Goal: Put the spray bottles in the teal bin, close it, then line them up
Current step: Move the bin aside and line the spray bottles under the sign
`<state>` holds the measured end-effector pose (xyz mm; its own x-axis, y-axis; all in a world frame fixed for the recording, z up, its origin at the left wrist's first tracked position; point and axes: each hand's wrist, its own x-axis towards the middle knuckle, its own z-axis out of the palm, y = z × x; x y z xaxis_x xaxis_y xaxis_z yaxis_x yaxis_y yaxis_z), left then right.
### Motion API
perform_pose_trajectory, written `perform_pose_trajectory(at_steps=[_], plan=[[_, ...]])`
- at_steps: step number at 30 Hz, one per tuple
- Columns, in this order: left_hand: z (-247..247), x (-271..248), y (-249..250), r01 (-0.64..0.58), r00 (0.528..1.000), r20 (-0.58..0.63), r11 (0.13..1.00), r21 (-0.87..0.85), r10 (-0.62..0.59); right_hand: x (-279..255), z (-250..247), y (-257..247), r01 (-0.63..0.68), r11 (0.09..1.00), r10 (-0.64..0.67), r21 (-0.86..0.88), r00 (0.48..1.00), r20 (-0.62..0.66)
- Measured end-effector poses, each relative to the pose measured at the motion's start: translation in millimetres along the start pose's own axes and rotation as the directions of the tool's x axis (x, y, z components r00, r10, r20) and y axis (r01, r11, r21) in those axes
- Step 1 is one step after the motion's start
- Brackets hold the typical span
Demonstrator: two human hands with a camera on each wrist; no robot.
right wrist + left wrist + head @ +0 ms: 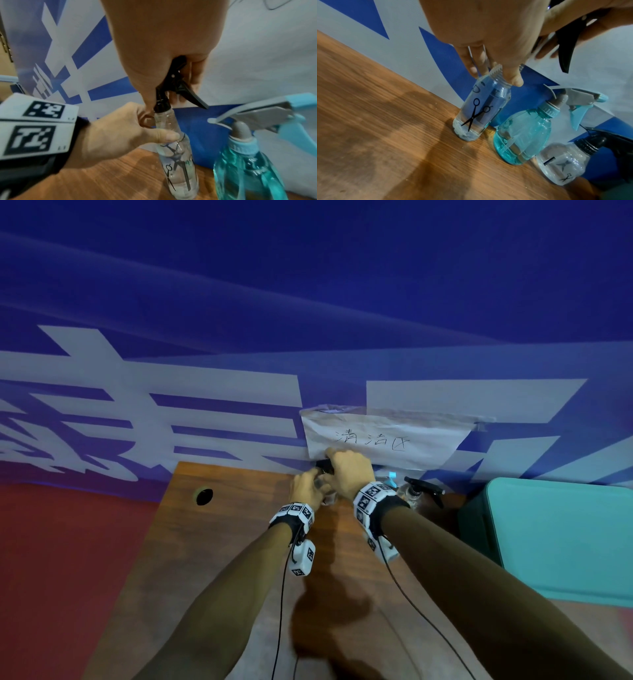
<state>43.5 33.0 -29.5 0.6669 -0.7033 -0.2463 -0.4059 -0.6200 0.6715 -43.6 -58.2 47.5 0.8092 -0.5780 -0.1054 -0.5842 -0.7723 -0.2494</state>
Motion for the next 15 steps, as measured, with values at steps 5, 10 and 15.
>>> perform_pose_trajectory(at_steps=[5, 10, 15], plan=[[13, 16, -18, 0.046, 0.998, 0.048, 0.991, -0.124, -0.04, -42, 14, 47, 0.038, 0.985, 0.008, 0.166, 0.962, -0.273], [24, 10, -25, 0.103, 0.981, 0.18, 0.977, -0.185, -0.069, -90, 42, 111, -0.361, 0.92, 0.364, 0.155, 0.931, 0.009], [57, 25, -49, 0.203, 0.964, 0.228, 0.939, -0.279, -0.141, -105, 87, 173, -0.698, 0.663, 0.593, 0.271, 0.71, 0.38]])
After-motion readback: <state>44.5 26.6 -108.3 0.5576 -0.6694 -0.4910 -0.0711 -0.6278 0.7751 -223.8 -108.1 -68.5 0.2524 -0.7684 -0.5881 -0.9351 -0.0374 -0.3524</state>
